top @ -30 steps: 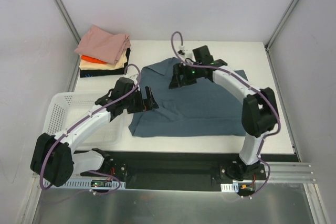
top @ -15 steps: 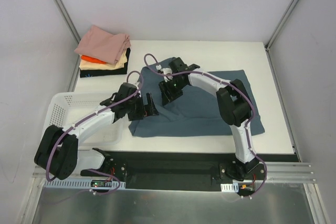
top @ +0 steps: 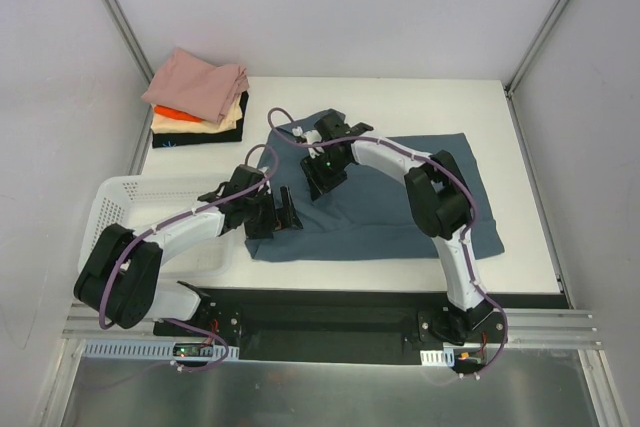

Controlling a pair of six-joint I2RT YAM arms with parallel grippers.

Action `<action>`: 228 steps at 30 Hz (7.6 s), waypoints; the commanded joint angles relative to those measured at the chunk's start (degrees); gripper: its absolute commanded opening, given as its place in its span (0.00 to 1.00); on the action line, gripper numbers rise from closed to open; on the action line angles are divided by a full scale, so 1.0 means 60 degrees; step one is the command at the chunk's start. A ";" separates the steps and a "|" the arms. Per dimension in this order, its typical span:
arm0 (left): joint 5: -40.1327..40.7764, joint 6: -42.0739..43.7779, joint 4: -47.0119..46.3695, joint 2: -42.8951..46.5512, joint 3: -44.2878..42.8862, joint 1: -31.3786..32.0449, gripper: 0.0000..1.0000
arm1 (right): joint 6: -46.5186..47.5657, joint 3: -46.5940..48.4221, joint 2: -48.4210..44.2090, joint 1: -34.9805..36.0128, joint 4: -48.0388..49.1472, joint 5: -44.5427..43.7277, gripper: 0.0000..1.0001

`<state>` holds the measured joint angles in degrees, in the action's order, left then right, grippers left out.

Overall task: Fold and stack the t-shirts
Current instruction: Fold the tshirt

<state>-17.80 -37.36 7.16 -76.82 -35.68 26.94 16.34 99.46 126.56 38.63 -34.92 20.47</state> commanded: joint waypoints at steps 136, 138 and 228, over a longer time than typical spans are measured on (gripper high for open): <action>-0.0490 0.0221 -0.0078 0.0719 -0.0937 0.0051 0.99 | -0.5431 -0.4696 -0.5216 -0.1678 0.2961 0.2411 0.96; -0.0591 0.0251 -0.0284 0.0485 -0.1272 0.0037 0.99 | -0.5623 -0.4624 -0.4704 -0.1547 0.3211 0.2623 0.96; 0.1456 0.0748 0.0638 -0.1187 -0.2752 0.0417 0.99 | -0.5536 -0.8655 -1.0912 -0.6409 -0.0318 -0.2560 0.96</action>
<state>-12.69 -37.06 9.41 -88.01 -47.62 29.89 -19.99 36.95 65.63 0.03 -33.41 11.81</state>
